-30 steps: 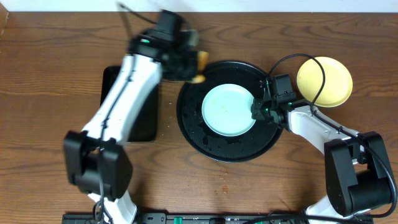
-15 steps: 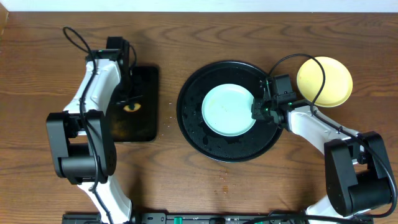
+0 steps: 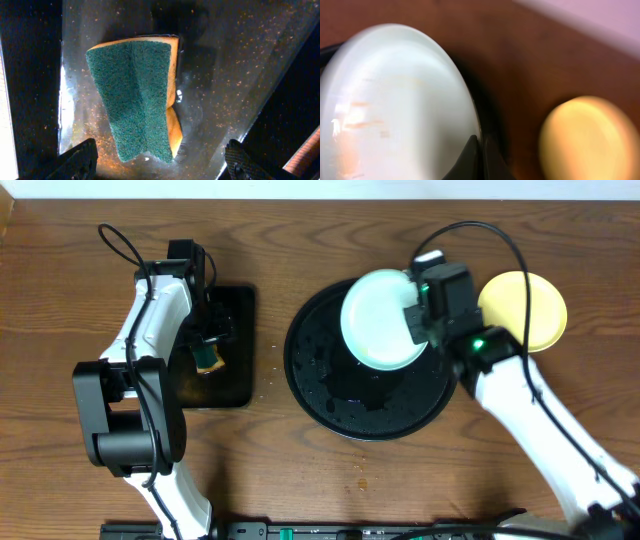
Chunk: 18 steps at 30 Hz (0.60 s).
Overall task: Clean dirty plates on tray and stack at the side
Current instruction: 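Lift the light-blue plate with the right gripper and carry it right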
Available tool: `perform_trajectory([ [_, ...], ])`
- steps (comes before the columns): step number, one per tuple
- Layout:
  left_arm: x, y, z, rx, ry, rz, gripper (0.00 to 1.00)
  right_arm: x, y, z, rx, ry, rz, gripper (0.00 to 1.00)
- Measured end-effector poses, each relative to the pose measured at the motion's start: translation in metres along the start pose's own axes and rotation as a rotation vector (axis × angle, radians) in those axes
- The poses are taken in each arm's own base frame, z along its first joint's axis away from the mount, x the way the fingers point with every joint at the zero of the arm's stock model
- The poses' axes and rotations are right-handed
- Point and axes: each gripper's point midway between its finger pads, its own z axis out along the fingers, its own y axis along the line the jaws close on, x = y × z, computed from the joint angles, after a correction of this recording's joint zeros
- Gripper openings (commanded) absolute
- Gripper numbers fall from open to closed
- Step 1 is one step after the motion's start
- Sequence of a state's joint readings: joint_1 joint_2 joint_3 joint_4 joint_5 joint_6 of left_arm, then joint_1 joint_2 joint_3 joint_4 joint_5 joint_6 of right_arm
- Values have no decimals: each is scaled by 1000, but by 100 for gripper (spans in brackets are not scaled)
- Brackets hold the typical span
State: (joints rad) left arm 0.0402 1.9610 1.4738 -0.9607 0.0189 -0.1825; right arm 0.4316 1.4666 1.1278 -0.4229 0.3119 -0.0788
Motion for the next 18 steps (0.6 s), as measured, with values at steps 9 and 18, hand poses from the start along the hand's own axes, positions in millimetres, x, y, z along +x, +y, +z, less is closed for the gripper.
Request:
perform_trajectory([
  [9, 0, 0, 0, 0, 1, 0, 82, -36, 47, -57, 446, -130, -455, 1],
  [18, 0, 0, 0, 0, 0, 0, 82, -59, 54, -77, 632, -192, -485, 1],
])
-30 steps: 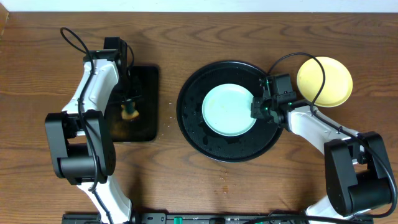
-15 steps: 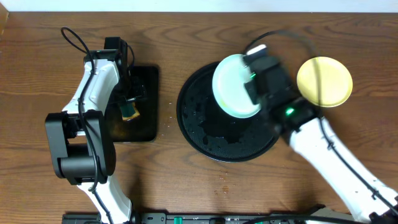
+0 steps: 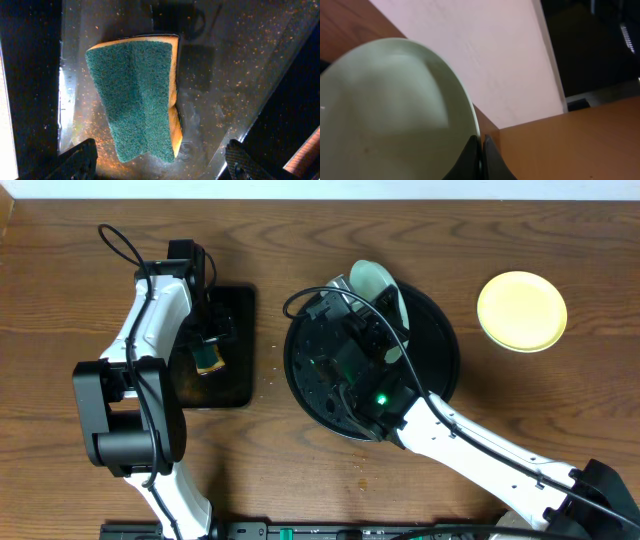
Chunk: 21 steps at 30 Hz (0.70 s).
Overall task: Clean dirty plates on tray and stack at the side
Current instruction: 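Lift the light-blue plate with the right gripper and carry it right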
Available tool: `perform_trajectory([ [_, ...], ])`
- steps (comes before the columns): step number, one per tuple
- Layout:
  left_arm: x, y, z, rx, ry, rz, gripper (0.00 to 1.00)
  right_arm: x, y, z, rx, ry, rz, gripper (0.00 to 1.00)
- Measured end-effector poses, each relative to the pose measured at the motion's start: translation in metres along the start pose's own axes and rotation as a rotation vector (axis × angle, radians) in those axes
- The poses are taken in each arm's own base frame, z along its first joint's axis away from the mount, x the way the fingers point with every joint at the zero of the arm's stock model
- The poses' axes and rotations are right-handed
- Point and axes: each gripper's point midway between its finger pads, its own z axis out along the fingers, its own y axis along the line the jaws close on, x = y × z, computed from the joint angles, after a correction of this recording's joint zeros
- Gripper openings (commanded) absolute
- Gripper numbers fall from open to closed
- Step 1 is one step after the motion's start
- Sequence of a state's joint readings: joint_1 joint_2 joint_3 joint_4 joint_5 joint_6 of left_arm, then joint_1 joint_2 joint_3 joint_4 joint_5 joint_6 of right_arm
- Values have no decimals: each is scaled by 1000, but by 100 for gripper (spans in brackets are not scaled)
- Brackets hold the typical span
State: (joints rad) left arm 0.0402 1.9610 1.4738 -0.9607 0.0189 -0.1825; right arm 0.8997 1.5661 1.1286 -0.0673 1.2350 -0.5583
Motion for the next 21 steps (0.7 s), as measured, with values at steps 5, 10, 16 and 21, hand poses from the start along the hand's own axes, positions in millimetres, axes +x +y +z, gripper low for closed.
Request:
perform_trajectory([
  [5, 0, 0, 0, 0, 0, 0, 82, 2, -3, 1, 16, 11, 6, 1],
  [10, 0, 0, 0, 0, 0, 0, 82, 24, 19, 26, -134, 50, 51, 1],
  [16, 0, 0, 0, 0, 0, 0, 82, 83, 62, 81, -589, 223, 388, 1],
  [21, 0, 0, 0, 0, 0, 0, 82, 116, 43, 119, -868, 272, 778, 1],
])
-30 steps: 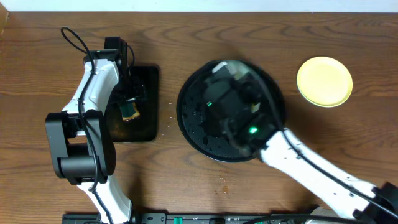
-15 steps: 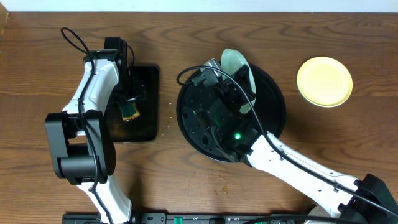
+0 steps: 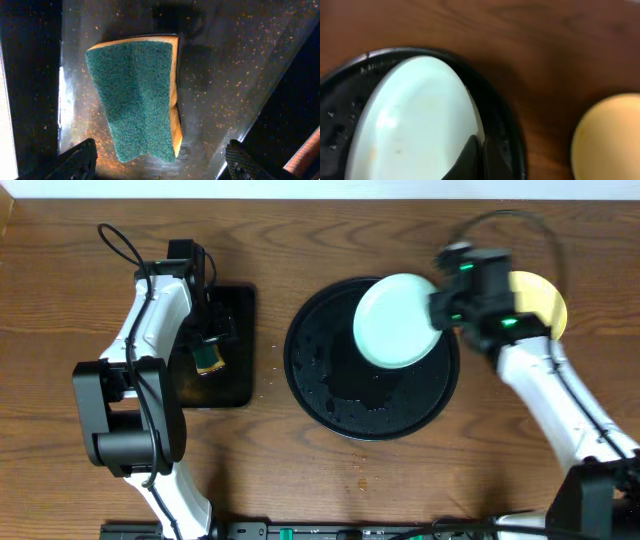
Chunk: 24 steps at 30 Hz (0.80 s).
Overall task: Clean dirty plates on tray and stack at the side
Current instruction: 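Lift the light-blue plate with the right gripper and carry it right, then lower the light-blue plate onto the yellow plate stack with the right gripper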
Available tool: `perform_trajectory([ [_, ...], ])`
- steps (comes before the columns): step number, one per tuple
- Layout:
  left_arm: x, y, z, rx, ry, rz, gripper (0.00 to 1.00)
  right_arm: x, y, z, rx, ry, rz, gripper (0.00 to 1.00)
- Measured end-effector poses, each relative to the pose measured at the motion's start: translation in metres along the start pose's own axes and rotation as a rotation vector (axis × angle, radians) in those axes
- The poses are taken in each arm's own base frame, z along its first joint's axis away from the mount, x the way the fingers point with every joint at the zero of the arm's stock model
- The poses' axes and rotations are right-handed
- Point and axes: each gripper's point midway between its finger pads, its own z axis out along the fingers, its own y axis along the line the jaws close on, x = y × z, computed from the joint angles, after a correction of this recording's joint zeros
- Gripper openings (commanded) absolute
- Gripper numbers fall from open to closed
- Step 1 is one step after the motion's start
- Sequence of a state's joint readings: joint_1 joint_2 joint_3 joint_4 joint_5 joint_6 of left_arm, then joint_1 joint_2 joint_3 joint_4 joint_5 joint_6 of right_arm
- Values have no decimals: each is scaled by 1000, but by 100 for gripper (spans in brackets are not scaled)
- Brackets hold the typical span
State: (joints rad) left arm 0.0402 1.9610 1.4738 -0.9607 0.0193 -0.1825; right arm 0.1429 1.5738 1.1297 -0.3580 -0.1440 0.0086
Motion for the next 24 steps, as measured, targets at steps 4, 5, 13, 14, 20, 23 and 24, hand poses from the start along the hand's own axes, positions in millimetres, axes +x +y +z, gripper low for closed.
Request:
perform_trajectory([
  [4, 0, 0, 0, 0, 0, 0, 82, 2, -76, -17, 9, -28, 208, 1],
  [5, 0, 0, 0, 0, 0, 0, 82, 4, -94, -22, 29, -36, 243, 1],
  [13, 0, 0, 0, 0, 0, 0, 82, 18, -210, -57, 227, -134, 412, 4],
  [14, 0, 0, 0, 0, 0, 0, 82, 23, -217, -54, 235, -126, 426, 16],
  [20, 0, 0, 0, 0, 0, 0, 82, 57, -214, -27, 198, -2, 473, 50],
  [23, 0, 0, 0, 0, 0, 0, 82, 64, -202, -19, 171, 41, 455, 50],
  [24, 0, 0, 0, 0, 0, 0, 82, 64, -196, -15, 158, 54, 434, 49],
])
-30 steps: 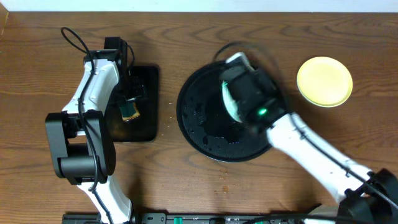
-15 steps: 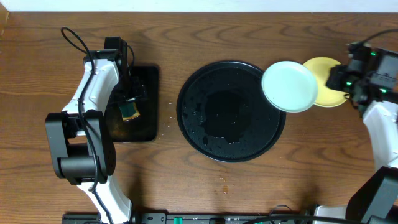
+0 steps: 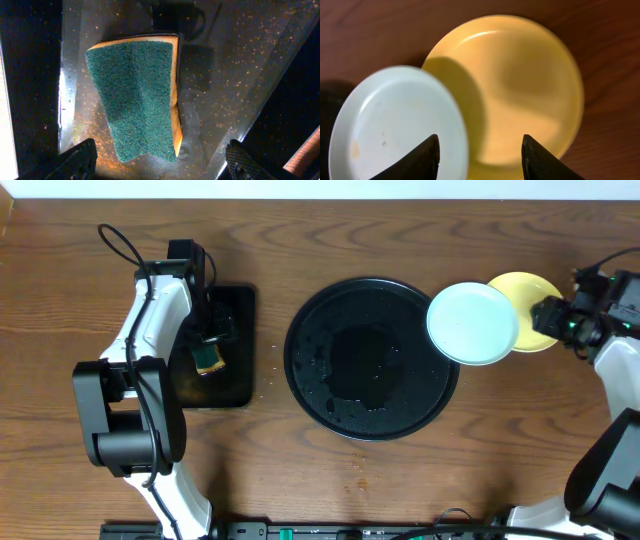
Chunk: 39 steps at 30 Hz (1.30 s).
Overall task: Clean dirty plates on tray and stack at the side
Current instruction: 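Lower the light-blue plate onto the yellow plate stack with the right gripper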
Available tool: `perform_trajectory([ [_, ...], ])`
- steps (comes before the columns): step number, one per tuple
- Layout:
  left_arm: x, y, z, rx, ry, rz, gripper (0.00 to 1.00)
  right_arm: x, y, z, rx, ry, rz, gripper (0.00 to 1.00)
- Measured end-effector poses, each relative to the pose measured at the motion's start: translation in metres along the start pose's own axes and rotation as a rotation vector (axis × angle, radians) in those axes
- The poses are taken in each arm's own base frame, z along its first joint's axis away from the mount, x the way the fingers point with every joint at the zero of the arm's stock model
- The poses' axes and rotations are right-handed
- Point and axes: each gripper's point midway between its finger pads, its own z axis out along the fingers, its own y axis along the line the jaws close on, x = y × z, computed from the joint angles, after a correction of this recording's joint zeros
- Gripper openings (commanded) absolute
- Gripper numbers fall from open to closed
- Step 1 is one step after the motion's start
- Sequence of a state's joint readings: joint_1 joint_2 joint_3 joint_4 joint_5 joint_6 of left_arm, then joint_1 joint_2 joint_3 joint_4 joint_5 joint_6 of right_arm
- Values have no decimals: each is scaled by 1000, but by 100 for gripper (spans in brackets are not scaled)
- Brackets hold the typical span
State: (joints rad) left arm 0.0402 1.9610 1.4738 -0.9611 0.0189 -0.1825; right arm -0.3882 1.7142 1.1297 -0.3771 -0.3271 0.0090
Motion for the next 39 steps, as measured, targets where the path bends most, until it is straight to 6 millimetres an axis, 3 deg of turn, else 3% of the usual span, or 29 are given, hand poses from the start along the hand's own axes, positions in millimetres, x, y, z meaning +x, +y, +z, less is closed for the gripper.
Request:
perform_trajectory([
  [4, 0, 0, 0, 0, 0, 0, 82, 13, 13, 20, -24, 50, -52, 37],
  [6, 0, 0, 0, 0, 0, 0, 82, 31, 8, 44, -24, 110, -53, 29],
  [7, 0, 0, 0, 0, 0, 0, 82, 36, 5, 50, -23, 125, -48, 24],
  [9, 0, 0, 0, 0, 0, 0, 82, 47, 1, 66, -27, 152, -45, 3],
  [10, 0, 0, 0, 0, 0, 0, 82, 50, 0, 68, -27, 161, -45, 1],
  [15, 0, 0, 0, 0, 0, 0, 82, 36, -1, 70, -21, 106, -18, 1],
  [18, 0, 0, 0, 0, 0, 0, 82, 22, -7, 61, -7, 58, 10, 1],
  [19, 0, 0, 0, 0, 0, 0, 82, 15, -10, 56, 2, 35, 19, 5],
  [21, 0, 0, 0, 0, 0, 0, 83, 0, -21, 45, 41, -20, 40, 27],
  [25, 0, 0, 0, 0, 0, 0, 83, -8, -28, 36, 39, -46, 62, 45],
  [27, 0, 0, 0, 0, 0, 0, 82, -1, -15, 37, -27, -14, 69, 46],
  [33, 0, 0, 0, 0, 0, 0, 82, 45, 48, 39, -212, 177, 12, 28],
  [39, 0, 0, 0, 0, 0, 0, 82, 86, 103, 44, -235, 319, -144, 21],
])
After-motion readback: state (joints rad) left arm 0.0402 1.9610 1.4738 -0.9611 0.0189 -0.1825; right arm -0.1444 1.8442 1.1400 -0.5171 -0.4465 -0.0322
